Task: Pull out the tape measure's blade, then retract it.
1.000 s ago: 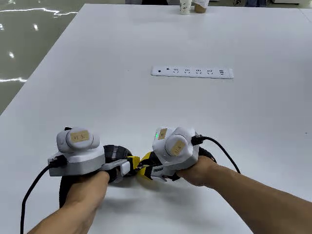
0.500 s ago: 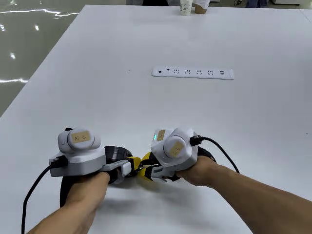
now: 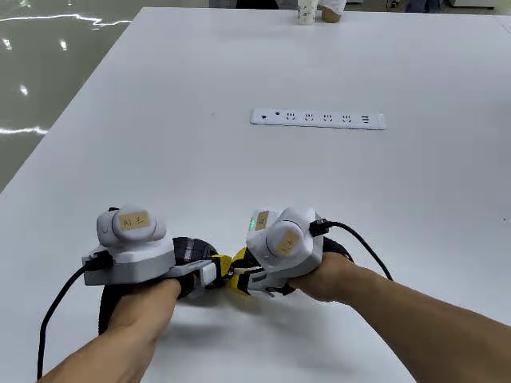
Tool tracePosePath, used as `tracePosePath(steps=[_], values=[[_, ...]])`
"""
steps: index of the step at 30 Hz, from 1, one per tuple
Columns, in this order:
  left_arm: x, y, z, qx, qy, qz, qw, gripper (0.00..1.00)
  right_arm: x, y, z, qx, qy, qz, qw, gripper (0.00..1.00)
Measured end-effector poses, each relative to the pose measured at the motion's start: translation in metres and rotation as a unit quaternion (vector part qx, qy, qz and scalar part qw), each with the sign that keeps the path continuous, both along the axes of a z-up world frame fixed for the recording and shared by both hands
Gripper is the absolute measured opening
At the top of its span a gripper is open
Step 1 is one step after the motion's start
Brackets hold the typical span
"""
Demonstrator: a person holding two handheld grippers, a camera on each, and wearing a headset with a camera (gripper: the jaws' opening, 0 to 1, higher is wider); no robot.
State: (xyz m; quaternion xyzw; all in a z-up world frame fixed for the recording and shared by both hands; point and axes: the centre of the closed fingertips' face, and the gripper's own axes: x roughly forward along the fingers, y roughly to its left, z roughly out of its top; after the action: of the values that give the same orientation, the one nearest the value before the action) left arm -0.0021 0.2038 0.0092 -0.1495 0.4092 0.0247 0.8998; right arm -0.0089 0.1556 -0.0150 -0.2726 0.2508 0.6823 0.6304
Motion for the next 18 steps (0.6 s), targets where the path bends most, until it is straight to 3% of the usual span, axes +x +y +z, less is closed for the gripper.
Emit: tracePosePath(steps=[18], values=[[0.000,-0.003,0.000,0.013,0.001,-0.027,0.9996,0.65,0.003,-0.014,0.006,-0.004,-0.002,-0.012,0.9999,0.23]])
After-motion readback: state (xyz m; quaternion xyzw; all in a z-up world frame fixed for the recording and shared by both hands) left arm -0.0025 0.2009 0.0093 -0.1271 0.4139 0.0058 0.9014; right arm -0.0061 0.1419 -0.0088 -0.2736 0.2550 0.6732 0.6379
